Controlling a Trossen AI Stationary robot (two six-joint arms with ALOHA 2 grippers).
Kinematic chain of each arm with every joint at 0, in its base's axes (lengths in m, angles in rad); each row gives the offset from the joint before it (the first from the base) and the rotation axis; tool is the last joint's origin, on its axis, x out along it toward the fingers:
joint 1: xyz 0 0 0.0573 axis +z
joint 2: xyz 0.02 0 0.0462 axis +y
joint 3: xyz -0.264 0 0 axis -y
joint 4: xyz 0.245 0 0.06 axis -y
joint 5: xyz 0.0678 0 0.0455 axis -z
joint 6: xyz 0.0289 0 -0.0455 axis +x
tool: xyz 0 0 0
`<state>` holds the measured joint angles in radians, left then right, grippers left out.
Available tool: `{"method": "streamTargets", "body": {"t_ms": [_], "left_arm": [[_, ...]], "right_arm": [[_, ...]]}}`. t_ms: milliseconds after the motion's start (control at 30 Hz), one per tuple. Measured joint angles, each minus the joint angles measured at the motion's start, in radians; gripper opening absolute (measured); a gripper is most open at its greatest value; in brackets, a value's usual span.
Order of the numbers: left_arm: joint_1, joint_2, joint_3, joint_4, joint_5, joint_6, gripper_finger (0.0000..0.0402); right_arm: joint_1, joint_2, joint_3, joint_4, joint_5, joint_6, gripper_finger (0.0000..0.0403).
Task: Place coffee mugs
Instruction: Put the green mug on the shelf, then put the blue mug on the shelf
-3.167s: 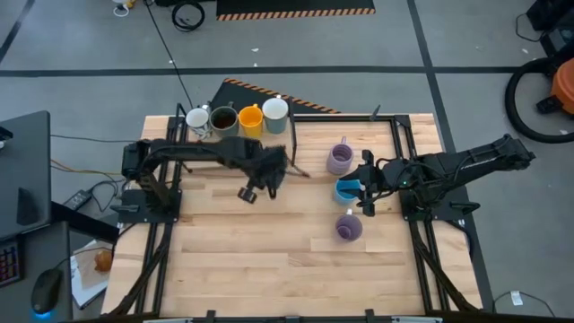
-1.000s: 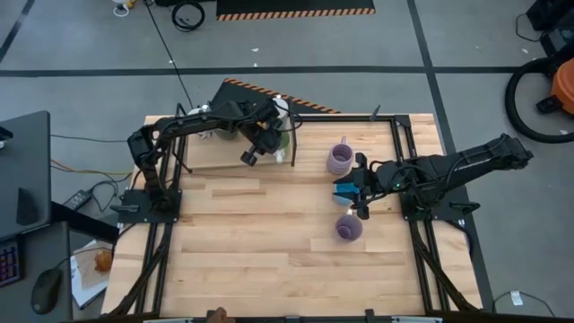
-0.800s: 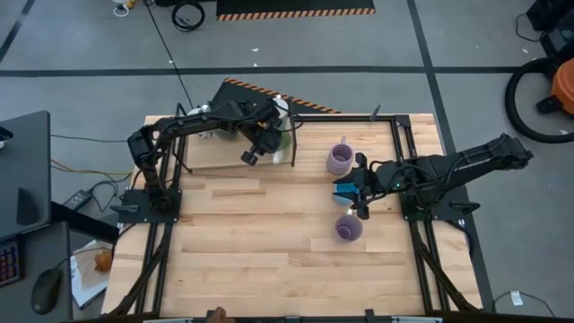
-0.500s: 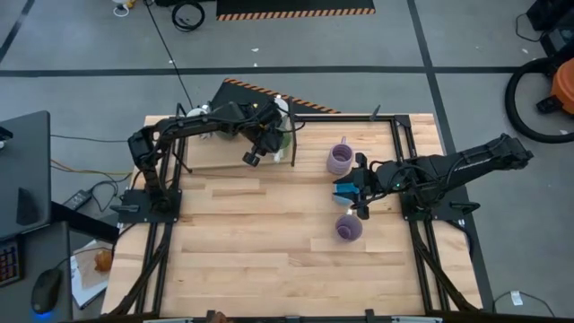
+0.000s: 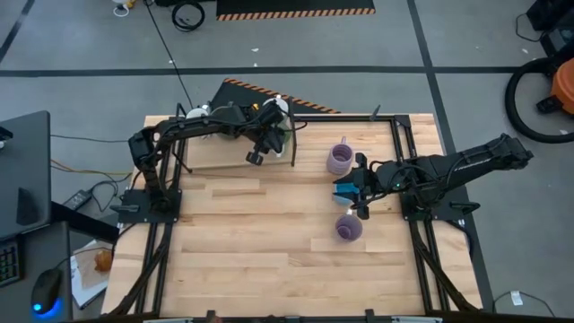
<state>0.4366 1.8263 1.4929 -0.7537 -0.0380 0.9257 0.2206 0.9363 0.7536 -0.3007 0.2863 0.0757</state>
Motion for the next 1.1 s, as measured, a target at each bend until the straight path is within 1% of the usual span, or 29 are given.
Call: {"method": "streamTargets", "body": {"t_ms": [267,467,700,967,1100], "left_arm": [[0.000,0.000,0.000,0.002,-0.011,-0.031,0.0103],[-0.004,0.000,0.000,0.007,-0.012,-0.020,0.0104],[-0.005,-0.009,0.000,0.016,-0.039,-0.017,0.0121],[-0.015,-0.056,0.000,0.008,-0.041,-0.014,0.0148],[-0.040,-0.094,0.000,-0.007,-0.051,-0.023,0.0153]], "right_arm": [[0.000,0.000,0.000,0.000,0.000,0.003,0.0158],[0.000,0.000,0.000,0.000,0.000,0.003,0.0158],[0.000,0.000,0.000,0.000,0.000,0.003,0.0158],[0.000,0.000,0.000,0.001,-0.001,0.003,0.0158],[0.000,0.000,0.000,-0.004,-0.001,0.004,0.0158]]}}
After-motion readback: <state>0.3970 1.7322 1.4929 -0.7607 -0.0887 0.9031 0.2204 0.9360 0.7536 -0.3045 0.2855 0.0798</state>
